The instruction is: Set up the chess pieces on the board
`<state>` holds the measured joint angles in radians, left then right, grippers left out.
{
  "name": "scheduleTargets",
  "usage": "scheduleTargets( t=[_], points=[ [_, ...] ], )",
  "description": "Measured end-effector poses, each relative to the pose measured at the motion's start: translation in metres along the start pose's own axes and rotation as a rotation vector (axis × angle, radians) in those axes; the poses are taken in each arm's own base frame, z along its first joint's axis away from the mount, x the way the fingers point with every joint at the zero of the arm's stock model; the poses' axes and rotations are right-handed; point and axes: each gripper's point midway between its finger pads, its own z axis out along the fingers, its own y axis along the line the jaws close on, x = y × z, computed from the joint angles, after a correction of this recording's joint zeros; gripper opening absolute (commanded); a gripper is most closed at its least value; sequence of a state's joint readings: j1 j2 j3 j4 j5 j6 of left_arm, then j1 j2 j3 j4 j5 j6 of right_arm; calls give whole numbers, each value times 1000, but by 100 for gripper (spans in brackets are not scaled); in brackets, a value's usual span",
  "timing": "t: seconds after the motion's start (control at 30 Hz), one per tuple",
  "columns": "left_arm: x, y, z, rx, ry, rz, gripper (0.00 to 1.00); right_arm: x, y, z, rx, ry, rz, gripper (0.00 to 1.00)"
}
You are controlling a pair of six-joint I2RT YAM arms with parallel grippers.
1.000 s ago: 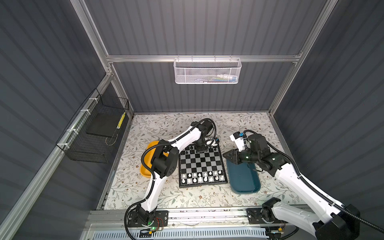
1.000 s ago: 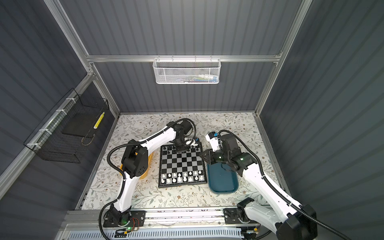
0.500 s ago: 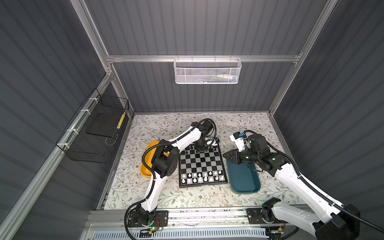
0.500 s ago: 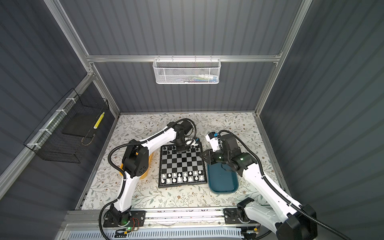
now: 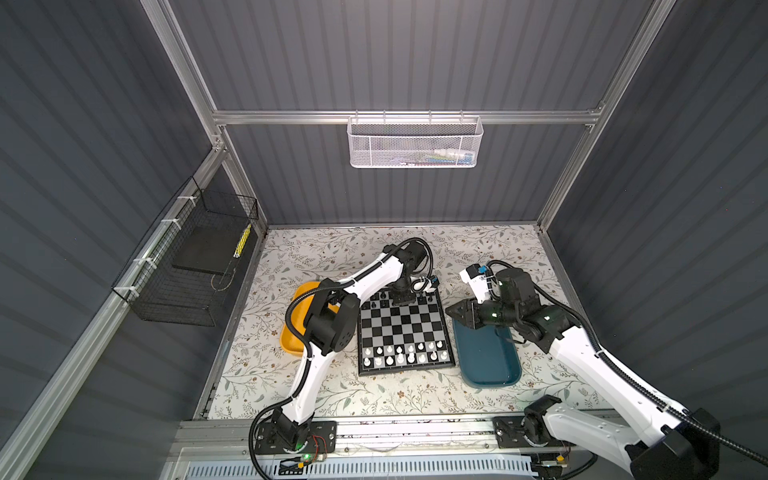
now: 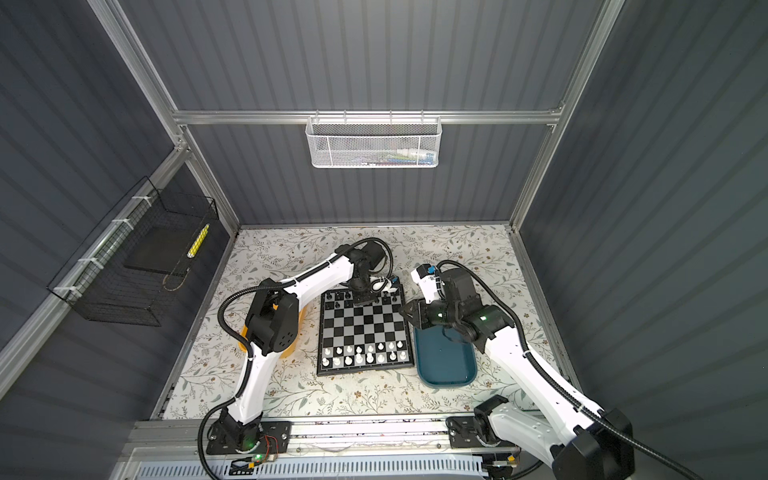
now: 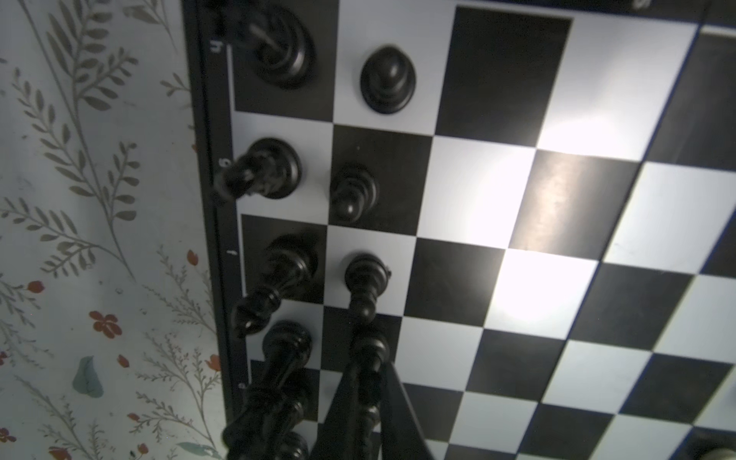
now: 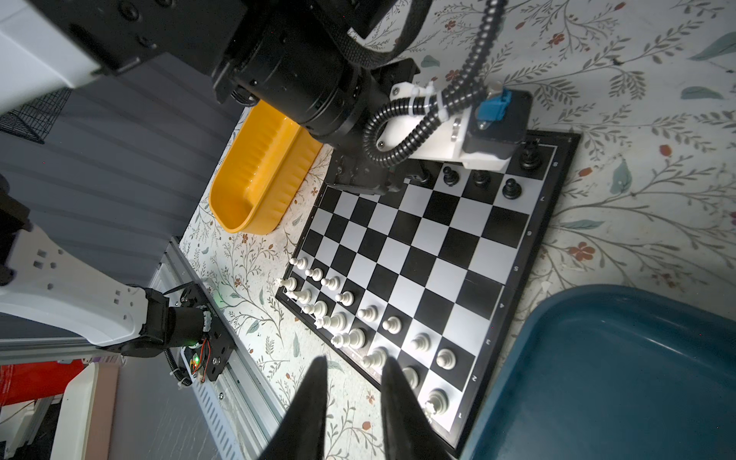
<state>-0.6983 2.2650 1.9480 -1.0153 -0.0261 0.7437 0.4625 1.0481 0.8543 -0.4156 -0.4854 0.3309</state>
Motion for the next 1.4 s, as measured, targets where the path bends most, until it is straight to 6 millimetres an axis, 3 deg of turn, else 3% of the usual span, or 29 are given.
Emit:
scheduleTargets(
  t=[0.43, 1.0, 1.4],
  points=[
    [-1, 1, 0, -5, -5, 0, 30, 1, -1, 1, 1, 2, 1, 27],
    [1, 0, -1, -4, -3, 0, 33, 2, -1, 1, 2, 4, 3, 28],
    [-1, 2, -22, -34, -30, 4, 36, -1, 2, -5, 2, -20, -8, 30]
  ],
)
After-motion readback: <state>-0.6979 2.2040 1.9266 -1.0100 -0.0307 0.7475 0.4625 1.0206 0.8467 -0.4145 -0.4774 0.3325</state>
